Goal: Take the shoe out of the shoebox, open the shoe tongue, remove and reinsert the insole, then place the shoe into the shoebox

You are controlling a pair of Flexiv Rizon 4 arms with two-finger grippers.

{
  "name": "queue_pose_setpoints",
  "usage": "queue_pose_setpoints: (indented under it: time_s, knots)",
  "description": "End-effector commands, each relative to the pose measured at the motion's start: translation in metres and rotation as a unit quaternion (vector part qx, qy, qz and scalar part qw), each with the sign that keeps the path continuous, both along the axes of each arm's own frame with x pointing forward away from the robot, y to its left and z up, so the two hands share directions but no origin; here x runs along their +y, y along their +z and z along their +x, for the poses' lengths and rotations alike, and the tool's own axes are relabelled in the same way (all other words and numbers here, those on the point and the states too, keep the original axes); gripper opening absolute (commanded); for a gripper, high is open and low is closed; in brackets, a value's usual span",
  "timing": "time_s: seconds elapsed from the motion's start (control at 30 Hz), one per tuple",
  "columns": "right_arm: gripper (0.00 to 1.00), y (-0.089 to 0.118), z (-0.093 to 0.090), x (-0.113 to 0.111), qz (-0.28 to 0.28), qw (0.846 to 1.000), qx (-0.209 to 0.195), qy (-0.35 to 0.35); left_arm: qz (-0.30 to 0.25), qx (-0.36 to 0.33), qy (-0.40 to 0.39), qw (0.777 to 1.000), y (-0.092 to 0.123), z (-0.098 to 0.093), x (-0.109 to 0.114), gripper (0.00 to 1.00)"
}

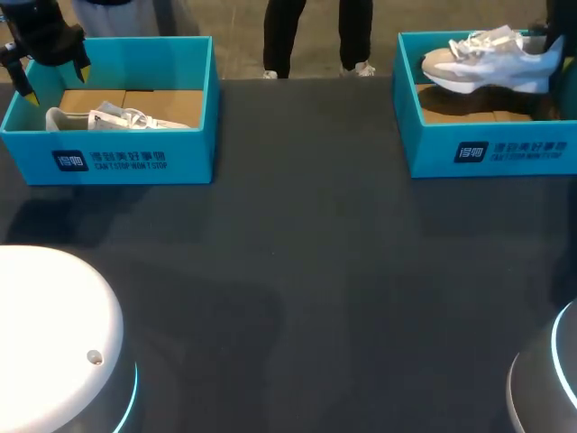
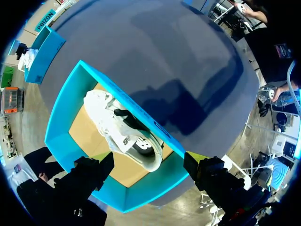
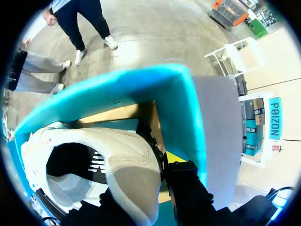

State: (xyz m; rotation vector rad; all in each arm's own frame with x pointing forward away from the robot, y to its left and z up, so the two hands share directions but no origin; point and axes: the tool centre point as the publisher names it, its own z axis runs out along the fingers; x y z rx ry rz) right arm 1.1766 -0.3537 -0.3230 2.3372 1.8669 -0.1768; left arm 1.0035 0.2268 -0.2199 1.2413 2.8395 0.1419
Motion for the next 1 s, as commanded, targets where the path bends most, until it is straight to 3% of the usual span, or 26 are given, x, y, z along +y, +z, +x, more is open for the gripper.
queue_pose_setpoints:
  time_s: [0.03, 0.4, 0.73, 1.0]
  knots:
    - [0.00, 0.033, -0.016, 0.007, -0.005, 1.000, -0.018, 0.006, 0.001, -0.001, 0.000, 1.000, 0.001, -0.001, 0.000, 1.00]
    - [0.00, 0.101, -0.029, 0.016, -0.033, 0.999, -0.037, 0.022, 0.001, -0.001, 0.000, 1.000, 0.001, -0.001, 0.000, 1.00]
    - [0.00, 0.149, -0.035, 0.027, -0.033, 0.997, -0.066, 0.032, 0.001, -0.001, 0.000, 1.000, 0.001, -0.001, 0.000, 1.00]
    - [0.00, 0.164, -0.027, 0.030, -0.039, 0.996, -0.078, 0.036, 0.001, -0.001, 0.000, 1.000, 0.001, -0.001, 0.000, 1.00]
